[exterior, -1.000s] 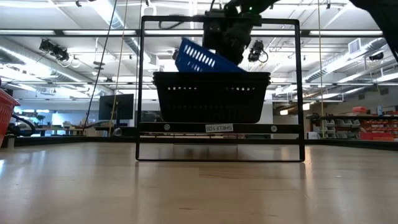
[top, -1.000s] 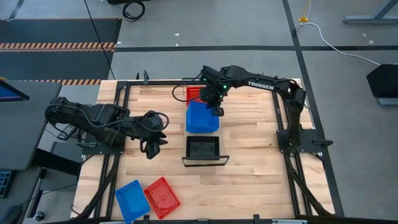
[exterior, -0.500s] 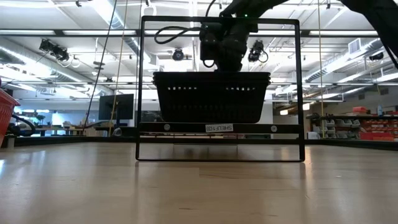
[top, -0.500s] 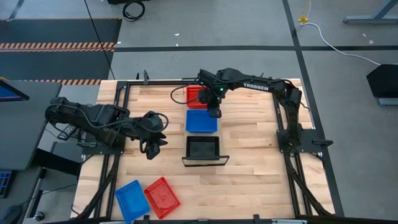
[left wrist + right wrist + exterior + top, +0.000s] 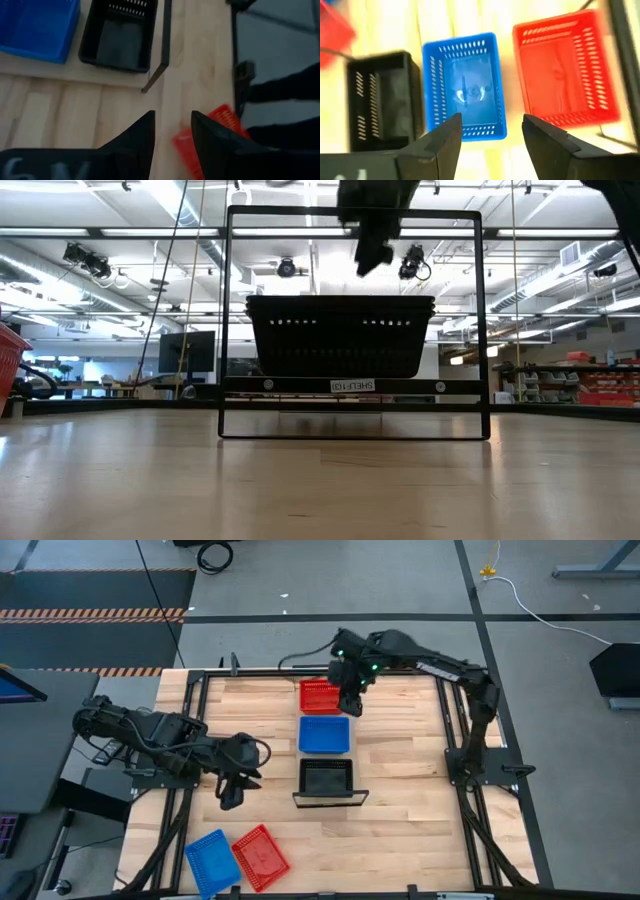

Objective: Stack baskets on shelf by color
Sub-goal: Stack the red bin on the red bins on the shelf

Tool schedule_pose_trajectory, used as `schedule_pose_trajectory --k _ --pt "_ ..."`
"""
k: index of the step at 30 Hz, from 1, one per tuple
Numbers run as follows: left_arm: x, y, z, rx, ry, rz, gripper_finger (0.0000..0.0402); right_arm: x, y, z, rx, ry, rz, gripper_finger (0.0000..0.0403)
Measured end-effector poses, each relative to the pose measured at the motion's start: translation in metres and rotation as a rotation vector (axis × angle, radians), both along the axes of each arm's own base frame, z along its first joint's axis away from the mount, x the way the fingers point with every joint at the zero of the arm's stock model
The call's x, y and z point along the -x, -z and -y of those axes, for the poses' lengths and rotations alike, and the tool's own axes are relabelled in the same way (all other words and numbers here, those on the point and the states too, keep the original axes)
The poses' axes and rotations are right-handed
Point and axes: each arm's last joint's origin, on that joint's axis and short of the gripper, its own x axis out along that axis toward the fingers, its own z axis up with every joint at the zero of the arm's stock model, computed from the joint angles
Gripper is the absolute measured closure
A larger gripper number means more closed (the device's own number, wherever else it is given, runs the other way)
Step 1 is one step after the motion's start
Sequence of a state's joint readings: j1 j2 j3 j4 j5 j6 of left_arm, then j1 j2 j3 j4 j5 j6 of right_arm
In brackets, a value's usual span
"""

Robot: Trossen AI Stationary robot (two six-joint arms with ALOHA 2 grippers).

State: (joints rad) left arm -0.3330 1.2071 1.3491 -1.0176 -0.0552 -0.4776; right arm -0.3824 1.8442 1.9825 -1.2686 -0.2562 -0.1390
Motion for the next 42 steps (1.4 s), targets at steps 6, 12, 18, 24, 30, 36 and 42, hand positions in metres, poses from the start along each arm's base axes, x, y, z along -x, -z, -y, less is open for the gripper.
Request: schedule_pose_trajectory --k 6,12,18,24,30,36,42 --pt "0.001 0.001 0.0 -0.066 0.058 0.011 0.0269 0.038 -0.035 -0.011 -0.039 0.199 -0.041 0.0192" --pt "0.005 0.003 0.005 -0.024 0.146 -0.036 0.0269 0.072 -0.048 -0.024 -0.125 0.438 -0.153 0.0192" --pt "0.028 0.009 0.031 -0.113 0.391 -0.132 0.0269 0.095 -0.053 -0.05 -0.256 0.629 -0.144 0.0192" --pt "0.027 0.004 0.043 -0.248 0.454 0.011 0.0269 0.113 -0.038 -0.083 -0.339 0.764 -0.235 0.0192" --pt "0.019 -0.001 0.044 -0.222 0.435 0.096 0.0269 0.121 -0.011 -0.122 -0.407 0.816 -0.354 0.0192" --pt "0.016 -0.006 0.048 -0.206 0.443 0.166 0.0269 0.114 0.02 -0.163 -0.501 0.804 -0.385 0.0192" --pt "0.013 -0.008 0.05 -0.178 0.447 0.2 0.0269 0.109 0.043 -0.209 -0.572 0.778 -0.383 0.0192"
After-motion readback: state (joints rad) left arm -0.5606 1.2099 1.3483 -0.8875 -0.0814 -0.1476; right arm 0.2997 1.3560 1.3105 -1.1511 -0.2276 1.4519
